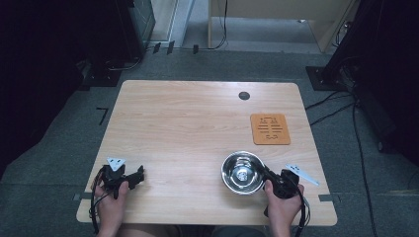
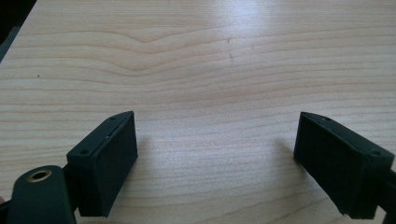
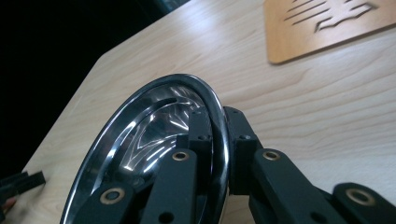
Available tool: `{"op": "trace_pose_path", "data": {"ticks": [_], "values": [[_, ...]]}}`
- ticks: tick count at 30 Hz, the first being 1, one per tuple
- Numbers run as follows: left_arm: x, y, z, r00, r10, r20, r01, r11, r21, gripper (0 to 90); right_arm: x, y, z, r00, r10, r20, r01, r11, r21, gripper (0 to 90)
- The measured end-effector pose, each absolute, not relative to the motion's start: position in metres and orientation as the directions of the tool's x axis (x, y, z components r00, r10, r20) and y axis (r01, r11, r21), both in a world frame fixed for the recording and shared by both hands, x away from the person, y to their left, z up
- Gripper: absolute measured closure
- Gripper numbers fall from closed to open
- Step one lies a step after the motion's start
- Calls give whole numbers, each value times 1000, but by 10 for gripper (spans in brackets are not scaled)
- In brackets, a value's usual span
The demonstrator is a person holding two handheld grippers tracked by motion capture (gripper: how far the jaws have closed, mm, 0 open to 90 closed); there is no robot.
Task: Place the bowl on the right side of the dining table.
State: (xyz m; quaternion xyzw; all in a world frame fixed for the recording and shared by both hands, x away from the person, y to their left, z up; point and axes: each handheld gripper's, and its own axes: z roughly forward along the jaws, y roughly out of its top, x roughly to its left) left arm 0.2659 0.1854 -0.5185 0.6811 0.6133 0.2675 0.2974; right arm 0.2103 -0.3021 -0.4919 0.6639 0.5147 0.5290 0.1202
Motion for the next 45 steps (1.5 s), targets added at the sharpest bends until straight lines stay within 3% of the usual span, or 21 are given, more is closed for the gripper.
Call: {"op": "trace_pose_path", "data": {"ticks": [45], "values": [[266,185,-519,106,994,-1,676,-71,733,132,250,-349,-484,44,786,617,485,-557,674,839]]}}
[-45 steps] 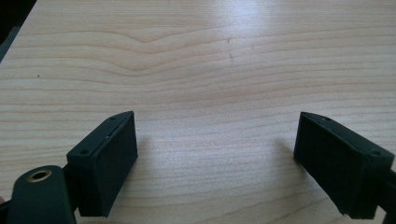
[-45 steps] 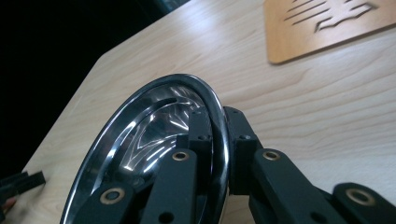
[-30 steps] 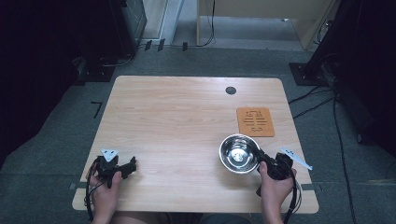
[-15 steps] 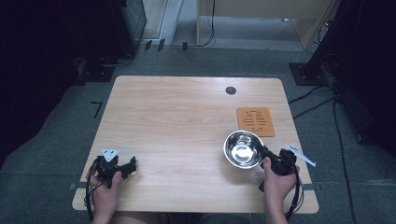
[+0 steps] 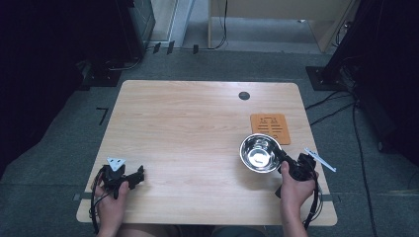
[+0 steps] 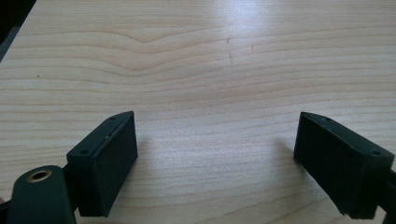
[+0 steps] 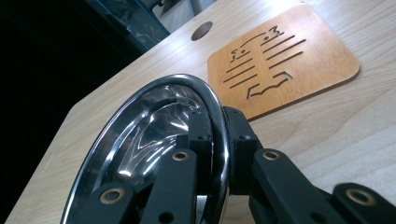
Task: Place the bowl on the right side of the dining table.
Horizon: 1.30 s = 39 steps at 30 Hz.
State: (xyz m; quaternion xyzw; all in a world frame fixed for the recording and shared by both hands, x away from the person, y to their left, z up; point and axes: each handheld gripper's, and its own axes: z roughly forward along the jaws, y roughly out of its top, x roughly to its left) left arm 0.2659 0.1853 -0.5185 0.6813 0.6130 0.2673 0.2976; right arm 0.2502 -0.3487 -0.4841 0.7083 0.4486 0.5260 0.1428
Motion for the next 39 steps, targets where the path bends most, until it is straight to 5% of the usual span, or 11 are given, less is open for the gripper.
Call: {"op": "trace_pose_path", "data": {"ticks": [39], "values": [[266,185,-518,106,994,-1,677,-72,733,133,304,-369,-494,196,774,602,409,-622,667,839]]}}
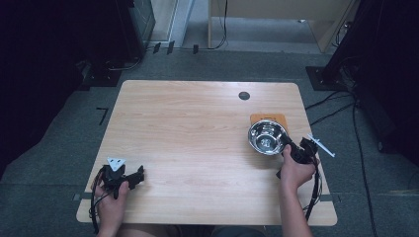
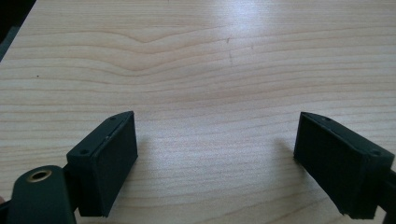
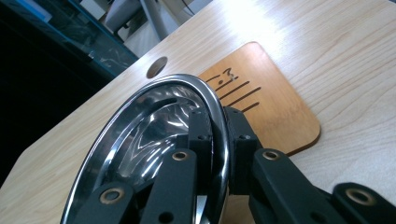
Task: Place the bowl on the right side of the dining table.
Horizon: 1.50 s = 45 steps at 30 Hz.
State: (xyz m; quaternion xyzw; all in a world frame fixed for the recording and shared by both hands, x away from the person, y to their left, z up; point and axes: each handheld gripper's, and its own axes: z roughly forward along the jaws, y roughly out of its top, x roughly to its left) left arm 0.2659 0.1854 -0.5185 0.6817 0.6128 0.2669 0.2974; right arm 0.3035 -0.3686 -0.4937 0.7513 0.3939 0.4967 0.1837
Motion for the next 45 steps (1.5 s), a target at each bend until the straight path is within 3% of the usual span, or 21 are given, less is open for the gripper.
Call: {"op": "trace_pose_path", "data": {"ticks": [23,39,45], "values": [[266,185,-518,108,994,-1,676,-73,733,132,343,-381,-509,315,743,590,359,-669,651,838],[266,185,-519,107,994,-1,676,-72,733,133,359,-384,-513,335,738,586,335,-675,658,833],[266,185,-519,107,994,-1,676,-72,733,133,359,-387,-515,348,744,571,346,-668,659,791]]}}
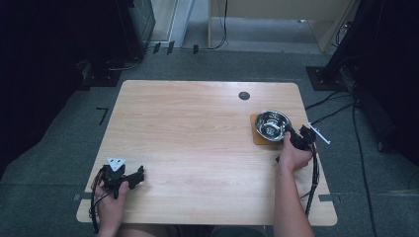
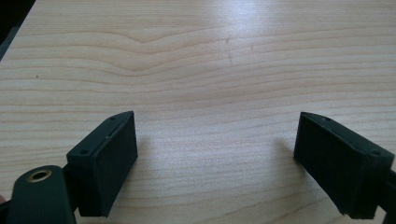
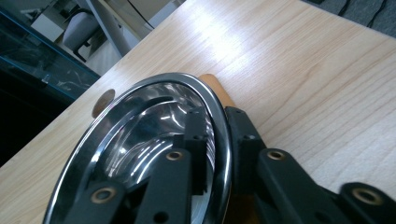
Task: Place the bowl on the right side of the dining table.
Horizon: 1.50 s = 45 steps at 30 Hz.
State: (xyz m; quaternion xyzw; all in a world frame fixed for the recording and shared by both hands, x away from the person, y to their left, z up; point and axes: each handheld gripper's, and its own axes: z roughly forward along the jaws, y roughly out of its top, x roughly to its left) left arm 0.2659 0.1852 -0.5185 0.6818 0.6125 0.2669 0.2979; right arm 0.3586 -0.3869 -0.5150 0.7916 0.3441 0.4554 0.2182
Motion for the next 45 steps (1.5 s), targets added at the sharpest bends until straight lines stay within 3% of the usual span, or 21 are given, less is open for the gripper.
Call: {"op": "trace_pose_path", "data": {"ticks": [2,6,12,17,29,45], "values": [[266,185,-519,108,994,-1,676,-73,733,132,358,-388,-512,341,746,572,340,-665,665,697],[266,185,-519,108,994,-1,676,-73,733,133,356,-389,-507,342,776,529,343,-628,699,644],[266,185,-519,106,994,-1,675,-71,734,133,351,-391,-502,327,788,522,351,-614,707,621],[266,185,-519,107,994,-1,676,-72,734,133,346,-386,-497,279,833,477,378,-552,743,533],[266,185,-519,107,994,-1,676,-72,733,132,332,-385,-490,241,859,452,375,-512,773,500],[266,185,-519,107,994,-1,676,-72,734,133,313,-376,-480,136,913,384,467,-401,788,273]]}}
